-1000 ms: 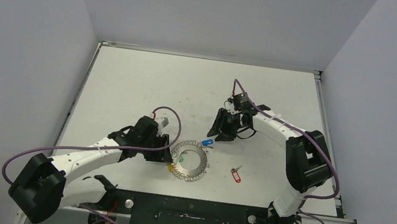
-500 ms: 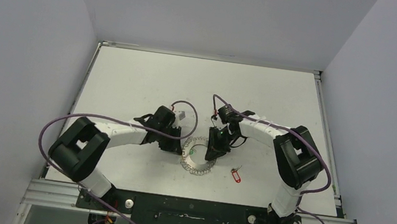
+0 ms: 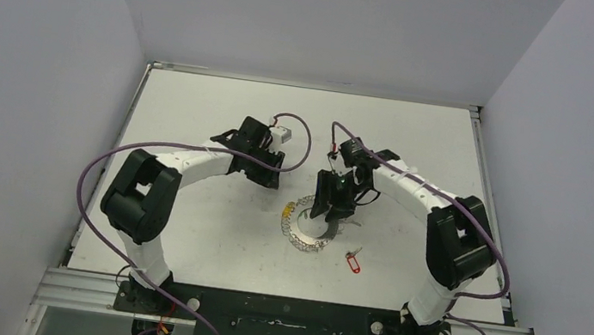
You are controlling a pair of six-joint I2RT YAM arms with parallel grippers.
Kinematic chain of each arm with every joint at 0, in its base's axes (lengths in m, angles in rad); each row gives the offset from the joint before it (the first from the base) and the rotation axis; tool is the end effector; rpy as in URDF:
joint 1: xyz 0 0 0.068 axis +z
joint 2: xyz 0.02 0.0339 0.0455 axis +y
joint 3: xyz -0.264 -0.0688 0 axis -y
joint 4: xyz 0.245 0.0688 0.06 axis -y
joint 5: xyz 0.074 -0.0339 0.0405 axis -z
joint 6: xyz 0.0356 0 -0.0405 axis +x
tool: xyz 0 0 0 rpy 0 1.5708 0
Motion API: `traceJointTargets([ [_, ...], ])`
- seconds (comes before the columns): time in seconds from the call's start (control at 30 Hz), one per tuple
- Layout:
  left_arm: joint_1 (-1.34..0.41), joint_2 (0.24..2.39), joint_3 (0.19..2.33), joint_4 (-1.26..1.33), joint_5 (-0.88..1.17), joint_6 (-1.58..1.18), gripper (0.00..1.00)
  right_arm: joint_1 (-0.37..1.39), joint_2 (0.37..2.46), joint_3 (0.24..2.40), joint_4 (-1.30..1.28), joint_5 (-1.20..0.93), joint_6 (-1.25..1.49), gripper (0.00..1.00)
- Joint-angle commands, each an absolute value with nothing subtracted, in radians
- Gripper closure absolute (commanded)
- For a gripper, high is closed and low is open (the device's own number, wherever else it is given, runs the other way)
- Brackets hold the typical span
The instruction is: Put the keys on the keyring
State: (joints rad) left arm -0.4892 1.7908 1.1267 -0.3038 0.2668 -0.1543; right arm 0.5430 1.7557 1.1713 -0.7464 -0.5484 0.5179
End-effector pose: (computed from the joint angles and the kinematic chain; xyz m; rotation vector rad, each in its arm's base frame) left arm 0.3213 -0.1817 0.1781 0.5386 2.5373 -0.5847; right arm 0.2736 0.1868 0.1865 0.1363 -2.9330 -0.8910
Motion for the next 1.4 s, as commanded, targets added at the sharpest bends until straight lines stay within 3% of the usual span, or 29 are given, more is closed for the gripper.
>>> traceJointTargets([
  [0.0, -0.494, 1.67, 1.121, -0.34, 0.288, -0.106, 0.66, 0.517, 1.685, 1.291, -0.896, -0.418, 0.384, 0.49],
  [0.2, -0.529, 1.514, 0.946, -0.194, 0.337, -0.281, 0.61, 0.512, 1.713, 1.301, -0.985, -0.301, 0.329, 0.42],
  [0.77, -0.75, 1.25, 0.669, 0.083, 0.212, -0.378, 0.6, 0.517, 1.845, 1.278, -0.979, -0.254, 0.259, 0.67],
  [1.0, -0.757, 1.223, 0.659, 0.078, 0.206, -0.366, 0.6, 0.538, 1.872, 1.281, -0.965, -0.26, 0.256, 0.68],
  [1.27, -0.765, 1.209, 0.652, 0.083, 0.206, -0.362, 0.6, 0.553, 1.878, 1.291, -0.968, -0.262, 0.261, 1.0],
  [1.37, -0.769, 1.213, 0.65, 0.098, 0.211, -0.362, 0.61, 0.56, 1.875, 1.3, -0.967, -0.281, 0.268, 1.0],
])
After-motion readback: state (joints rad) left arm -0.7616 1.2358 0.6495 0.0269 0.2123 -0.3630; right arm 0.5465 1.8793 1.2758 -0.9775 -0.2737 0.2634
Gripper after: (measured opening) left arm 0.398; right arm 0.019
